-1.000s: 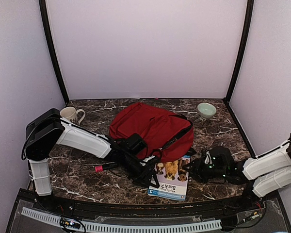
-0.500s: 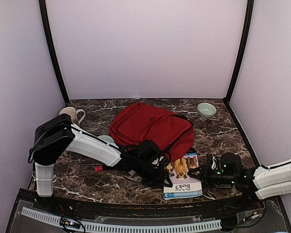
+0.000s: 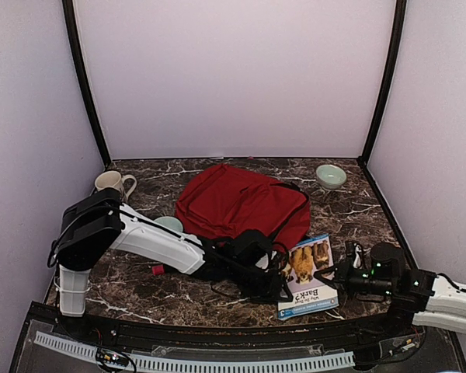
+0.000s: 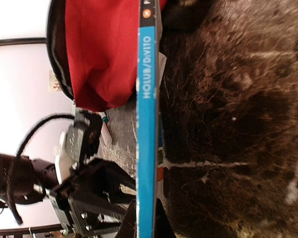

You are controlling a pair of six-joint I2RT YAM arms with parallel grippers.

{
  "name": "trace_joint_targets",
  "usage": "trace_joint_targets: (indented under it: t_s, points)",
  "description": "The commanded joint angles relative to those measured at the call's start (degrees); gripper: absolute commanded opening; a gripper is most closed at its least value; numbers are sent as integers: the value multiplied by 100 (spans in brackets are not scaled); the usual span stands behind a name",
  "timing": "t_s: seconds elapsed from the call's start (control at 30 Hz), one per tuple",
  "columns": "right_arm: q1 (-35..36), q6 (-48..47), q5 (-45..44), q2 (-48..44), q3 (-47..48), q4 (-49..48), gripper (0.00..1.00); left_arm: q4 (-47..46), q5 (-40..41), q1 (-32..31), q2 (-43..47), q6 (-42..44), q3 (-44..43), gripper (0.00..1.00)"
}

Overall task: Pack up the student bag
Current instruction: Pick up the book from the center of the board, then pass from the right arm to the left

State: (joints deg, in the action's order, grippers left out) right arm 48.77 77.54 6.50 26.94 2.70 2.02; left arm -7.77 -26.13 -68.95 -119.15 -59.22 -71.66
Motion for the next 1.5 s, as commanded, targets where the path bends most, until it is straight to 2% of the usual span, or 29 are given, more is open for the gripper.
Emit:
trace_joint_targets:
  t_s: [0.0, 0.13, 0.27, 0.43, 0.63, 0.8, 0.93, 1.03, 1.1, 1.17, 1.3, 1.47]
  points:
    - [29, 134, -865, -1164, 680, 2126, 0, 227, 214, -316, 376, 485, -108, 50]
    - [27, 188, -1522, -2003, 1127, 3076, 0, 431, 294, -382, 993, 872, 97, 53]
    - [27, -270, -1851, -2016, 1502, 3182, 0, 1419, 778, -338, 1727, 1690, -43, 57]
    - [24, -1267, -1995, -845, 2286, 2810, 0, 2504, 1097, 56, 2488, 2522, -274, 58]
    - [10, -3112, -2134, 889, 3711, 2323, 0, 3148, 1120, 980, 3424, 3492, -529, 60]
    - [-164, -4122, -2370, 2093, 4987, 2451, 0, 3491, 800, 1782, 3717, 4416, -907, 65]
    - [-500, -4387, -2309, 2804, 5791, 2721, 0, 3631, 551, 2315, 3679, 4725, -1154, 65]
    - [-769, -4249, -2447, 3232, 6245, 3051, 0, 3576, 471, 2562, 3571, 4774, -1228, 66]
    - [-925, -4214, -2442, 3498, 6536, 3211, 0, 3449, 449, 2639, 3553, 4850, -1201, 71]
    - [-1089, -4218, -2205, 3703, 6696, 3182, 0, 3227, 374, 2706, 3605, 4869, -1090, 78]
    - [-1537, -4250, -1154, 4117, 6919, 2903, 0, 2886, 9, 2869, 3708, 4852, -906, 91]
    - [-1887, -4669, 339, 4696, 7259, 2741, 0, 3100, -479, 3047, 3729, 5135, -1118, 93]
